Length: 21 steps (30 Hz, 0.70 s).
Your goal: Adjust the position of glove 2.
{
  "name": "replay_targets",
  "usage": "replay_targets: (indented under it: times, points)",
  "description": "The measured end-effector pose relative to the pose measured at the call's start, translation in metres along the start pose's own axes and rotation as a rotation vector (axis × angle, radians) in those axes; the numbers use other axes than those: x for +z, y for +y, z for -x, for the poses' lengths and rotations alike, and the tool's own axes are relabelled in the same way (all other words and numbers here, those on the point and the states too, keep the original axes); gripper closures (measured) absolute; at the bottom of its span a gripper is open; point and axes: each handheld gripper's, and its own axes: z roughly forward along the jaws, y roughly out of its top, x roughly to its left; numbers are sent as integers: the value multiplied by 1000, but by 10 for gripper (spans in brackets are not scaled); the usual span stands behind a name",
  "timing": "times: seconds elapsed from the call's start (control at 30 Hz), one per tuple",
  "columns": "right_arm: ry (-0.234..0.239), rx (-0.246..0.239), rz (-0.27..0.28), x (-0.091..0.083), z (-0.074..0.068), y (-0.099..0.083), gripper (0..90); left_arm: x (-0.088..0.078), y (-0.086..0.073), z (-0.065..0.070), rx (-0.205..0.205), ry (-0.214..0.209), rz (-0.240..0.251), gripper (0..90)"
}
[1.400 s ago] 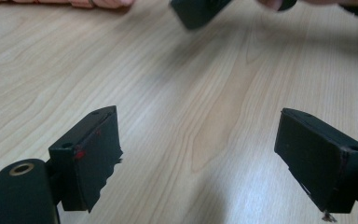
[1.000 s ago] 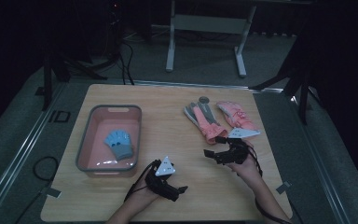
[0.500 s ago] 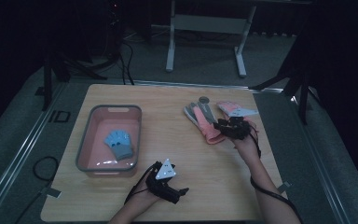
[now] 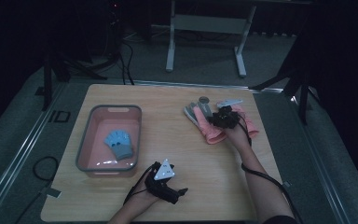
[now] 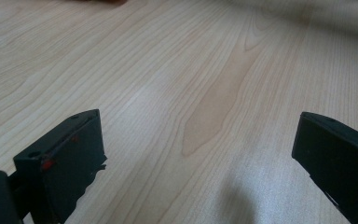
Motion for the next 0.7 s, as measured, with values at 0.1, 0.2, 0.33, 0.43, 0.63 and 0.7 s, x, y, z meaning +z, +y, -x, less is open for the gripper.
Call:
replay_targets:
  times: [0.1,0.2,0.33,0.43,0.63,0.7]
  points:
    - [1,-25,-23,7,-3,-2,643,0,-1,-1,-1,1,-1,25]
    - [-2,-28,-37,12,-5,-5,675,0,-1,-1,-4,2,0,25]
    - [-12,-20,-32,14,-6,-9,723,0,-1,-1,1,4,-3,25]
    - [-25,11,-25,14,-9,-12,790,0,-1,-1,1,6,-1,25]
    - [-68,-16,-43,13,-21,-9,870,0,-2,-1,-1,9,-3,25]
    - [-86,1,-52,9,-26,-5,888,0,-2,-1,-5,10,-1,25]
